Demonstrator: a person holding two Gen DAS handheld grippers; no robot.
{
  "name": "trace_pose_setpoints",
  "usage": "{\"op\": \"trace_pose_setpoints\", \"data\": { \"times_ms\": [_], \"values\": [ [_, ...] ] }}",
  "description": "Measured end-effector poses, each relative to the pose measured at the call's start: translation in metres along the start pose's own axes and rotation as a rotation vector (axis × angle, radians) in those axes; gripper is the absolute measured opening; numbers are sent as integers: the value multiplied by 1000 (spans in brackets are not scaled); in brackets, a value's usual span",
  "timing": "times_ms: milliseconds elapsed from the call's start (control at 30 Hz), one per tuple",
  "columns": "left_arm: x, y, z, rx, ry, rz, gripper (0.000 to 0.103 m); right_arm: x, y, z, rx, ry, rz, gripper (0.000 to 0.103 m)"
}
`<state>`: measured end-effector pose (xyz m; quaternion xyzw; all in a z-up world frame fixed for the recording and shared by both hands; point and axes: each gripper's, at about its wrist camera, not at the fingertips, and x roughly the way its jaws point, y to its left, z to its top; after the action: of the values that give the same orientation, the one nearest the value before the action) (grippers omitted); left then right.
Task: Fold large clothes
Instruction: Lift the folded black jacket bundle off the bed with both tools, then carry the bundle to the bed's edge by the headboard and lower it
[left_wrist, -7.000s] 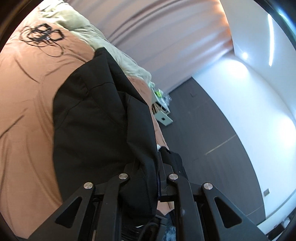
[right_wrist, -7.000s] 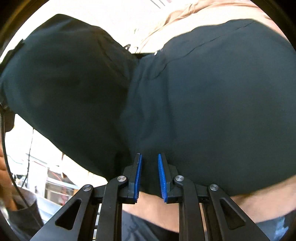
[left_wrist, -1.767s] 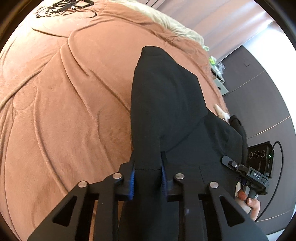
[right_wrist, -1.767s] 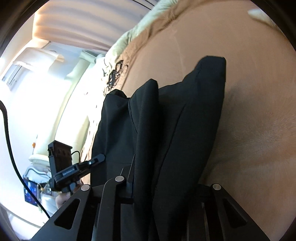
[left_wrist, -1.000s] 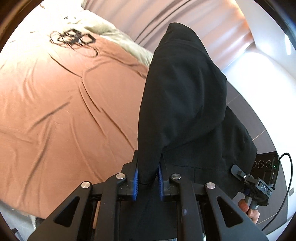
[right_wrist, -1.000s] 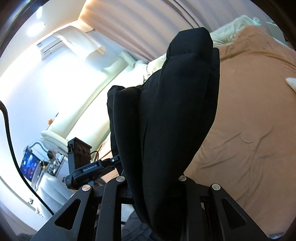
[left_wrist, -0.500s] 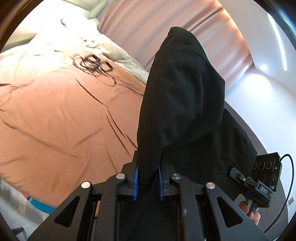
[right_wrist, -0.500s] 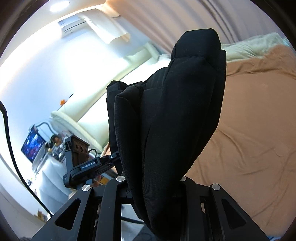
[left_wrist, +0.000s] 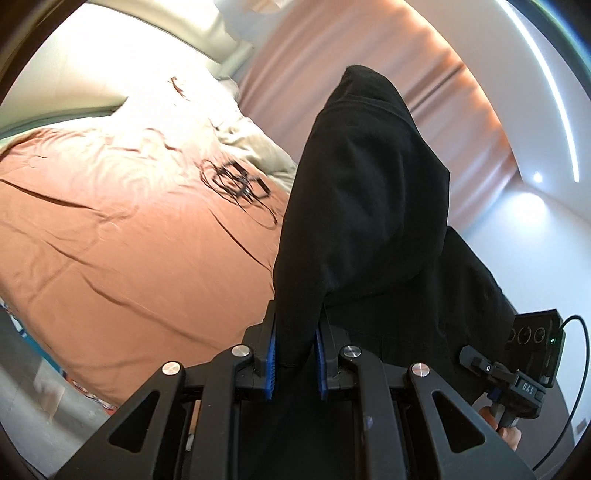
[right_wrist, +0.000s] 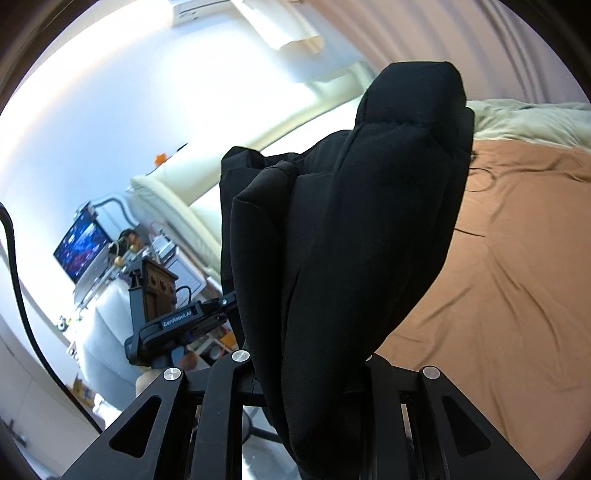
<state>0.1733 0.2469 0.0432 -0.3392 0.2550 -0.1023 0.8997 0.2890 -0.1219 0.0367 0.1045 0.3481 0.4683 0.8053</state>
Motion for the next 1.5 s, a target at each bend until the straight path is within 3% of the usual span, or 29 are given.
{"op": "trace_pose_setpoints", "data": {
  "times_ms": [633,733,1033,1267,1500],
  "values": [
    [-45,155,112,-42,-94,175,18,178,11,40,-56,118,158,22],
    [-60,181,131,-23,-106,221,18,227,27,48,-50,130,196,22],
    [-79,218,167,-4,-122,361,17,323,44,59,-5,178,299,22],
    [-66,254,204,0,-115,460,16,387,45,53,51,206,377,22],
    [-23,299,237,-7,-70,531,16,439,21,52,66,209,349,22]
  ]
}}
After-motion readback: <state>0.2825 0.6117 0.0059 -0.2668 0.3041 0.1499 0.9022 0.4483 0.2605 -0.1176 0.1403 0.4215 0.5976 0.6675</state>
